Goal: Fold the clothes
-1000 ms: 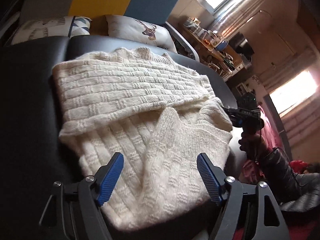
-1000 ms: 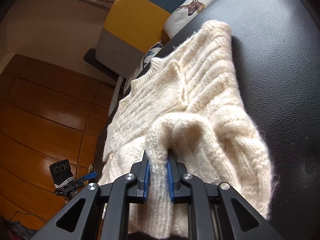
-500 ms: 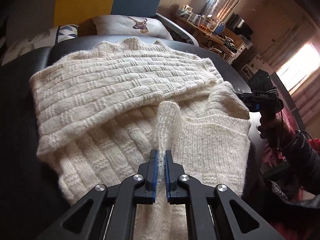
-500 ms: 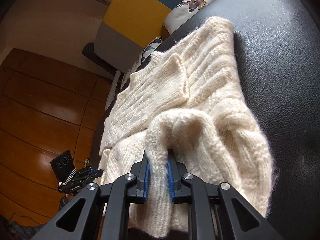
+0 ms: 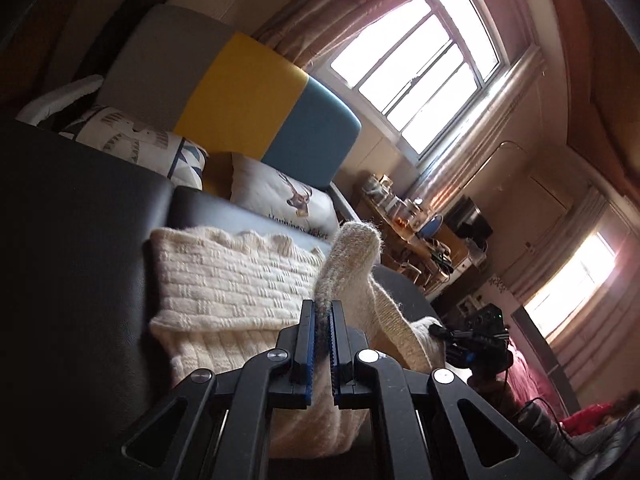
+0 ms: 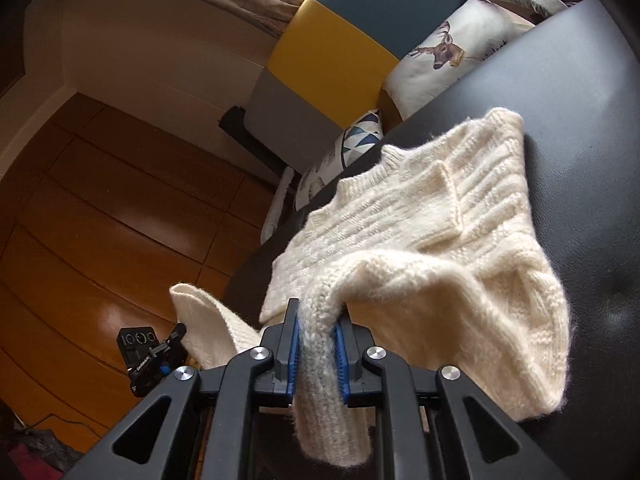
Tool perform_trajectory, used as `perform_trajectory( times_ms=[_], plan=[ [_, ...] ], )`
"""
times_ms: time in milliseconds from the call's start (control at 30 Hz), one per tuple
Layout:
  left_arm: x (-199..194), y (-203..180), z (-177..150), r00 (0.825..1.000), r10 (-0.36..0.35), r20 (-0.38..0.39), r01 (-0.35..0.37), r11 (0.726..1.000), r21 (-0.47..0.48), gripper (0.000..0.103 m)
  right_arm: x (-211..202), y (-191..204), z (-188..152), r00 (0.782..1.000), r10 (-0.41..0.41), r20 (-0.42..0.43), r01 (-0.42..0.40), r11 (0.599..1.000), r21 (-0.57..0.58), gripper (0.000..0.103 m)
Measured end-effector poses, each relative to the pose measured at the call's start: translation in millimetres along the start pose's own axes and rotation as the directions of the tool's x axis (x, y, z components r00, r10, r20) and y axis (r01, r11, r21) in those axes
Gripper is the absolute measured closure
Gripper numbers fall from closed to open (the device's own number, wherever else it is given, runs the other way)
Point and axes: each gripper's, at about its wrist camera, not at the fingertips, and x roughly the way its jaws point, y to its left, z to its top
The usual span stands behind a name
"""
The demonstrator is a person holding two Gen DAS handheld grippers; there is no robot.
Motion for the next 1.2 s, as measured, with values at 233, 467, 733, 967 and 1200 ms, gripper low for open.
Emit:
perform_trajectory(
  times_ms=[233,467,733,967,1200],
  plan=[
    [24,29,61,0.99,0.047,0.13,-0.043,0.998,-0.034,0.097,12,9,62,0.994,-0.006,0.107,0.009,1.0,-0.026,0.088],
    [140,126,59,0.946,0.315,-0.084,-0.325,0.913,-0.247,0.097,61,-84,91,0.98,-0.195,0.025,0.186,0.961,0.207,0.088],
    [156,154,13,0.93,0.328,-0.169,-0.364,0.887,-0.283,0.097,56,-95,60,0.991,-0.137,0.007,0.134,0.976,0.17,0.092],
    [122,127,-22,0.909,0.353,-0.222,-0.384,0.916,-0.118,0.097,11,-74,-21,0.995,-0.085,-0.056,0.093,0.979,0.18,0.093],
    [98,99,-48,0.904,0.356,-0.236,-0.383,0.92,-0.083,0.096,-38,-64,-79,0.997,0.071,-0.007,-0.064,0.936,0.346,0.066]
  ],
)
